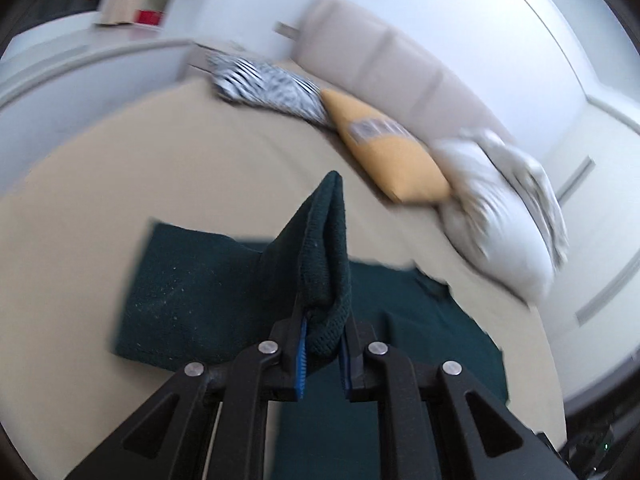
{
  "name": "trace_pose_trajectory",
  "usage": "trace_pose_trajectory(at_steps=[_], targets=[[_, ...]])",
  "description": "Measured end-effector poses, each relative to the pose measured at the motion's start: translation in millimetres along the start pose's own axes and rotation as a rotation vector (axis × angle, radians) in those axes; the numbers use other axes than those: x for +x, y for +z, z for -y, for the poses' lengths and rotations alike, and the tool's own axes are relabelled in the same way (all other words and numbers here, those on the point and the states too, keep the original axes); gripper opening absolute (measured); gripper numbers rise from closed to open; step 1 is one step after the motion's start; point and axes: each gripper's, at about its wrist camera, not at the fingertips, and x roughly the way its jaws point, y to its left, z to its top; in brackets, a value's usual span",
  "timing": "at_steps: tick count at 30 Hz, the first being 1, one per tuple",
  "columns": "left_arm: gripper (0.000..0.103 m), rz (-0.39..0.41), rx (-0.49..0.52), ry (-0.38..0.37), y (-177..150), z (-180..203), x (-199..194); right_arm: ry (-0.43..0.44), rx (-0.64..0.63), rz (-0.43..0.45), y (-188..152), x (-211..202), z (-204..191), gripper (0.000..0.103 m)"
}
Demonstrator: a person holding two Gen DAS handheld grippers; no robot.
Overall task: Fold small clothes
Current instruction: 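Fold the sweater side edge inward over the body with the left gripper, then grasp the other sleeve with the right gripper and fold it across the body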
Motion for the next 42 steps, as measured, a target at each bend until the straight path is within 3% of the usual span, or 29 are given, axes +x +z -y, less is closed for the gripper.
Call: trace_pose_trajectory(at_steps=[3,7,10,12,14,19,24,27,28,29,31,37,42], targets=[[0.015,-0.093,0.070,-0.075,-40.4,51.9,46.6,-0.013,0.034,-0.004,-3.2,-2.1,16.4,0.079],[0.020,-0.211,0.073,-0.115,-83.3,83.6,100.2,-0.035,0.091,-0.024,-9.1,1.8,35.3,0.079],[0.039,-0.266,0.068,-0.134,-92.3,79.0,109.9,-0.055,0.138,-0.066,-14.4,12.1,47.1,0.079],[0.065,-0.248,0.097,-0.134,-91.4,70.7,91.9,-0.035,0.158,-0.098,-15.3,22.3,50.4,0.079],[0.074,-0.200,0.114,-0.123,-88.3,59.6,68.0,-0.019,0.161,-0.120,-14.1,34.5,46.6,0.079],[0.072,-0.159,0.047,-0.104,-73.6,19.1,42.5,0.080,0.102,-0.185,-0.4,82.6,8.0,0.079],[0.069,-0.118,-0.015,-0.076,-56.9,-16.0,28.4,0.095,0.030,-0.262,11.9,148.6,-39.0,0.077],[0.069,-0.108,-0.035,-0.075,-50.8,-28.8,23.6,0.043,-0.057,-0.339,8.9,188.8,-66.6,0.055],[0.069,-0.106,-0.040,-0.074,-49.0,-31.3,23.0,0.025,-0.077,-0.359,7.6,196.6,-71.1,0.032],[0.069,-0.100,-0.045,-0.070,-46.9,-35.0,21.0,-0.011,-0.104,-0.375,5.5,204.2,-75.3,0.020],[0.069,-0.085,-0.049,-0.064,-42.5,-38.2,20.1,-0.036,-0.121,-0.358,4.4,203.2,-80.9,0.007],[0.069,-0.058,-0.060,-0.042,-24.6,-43.7,21.2,-0.003,-0.203,-0.235,41.2,157.5,-94.3,0.006],[0.069,-0.057,-0.027,0.017,-6.9,-42.3,38.1,-0.051,-0.143,-0.165,81.2,137.0,-41.1,0.006]])
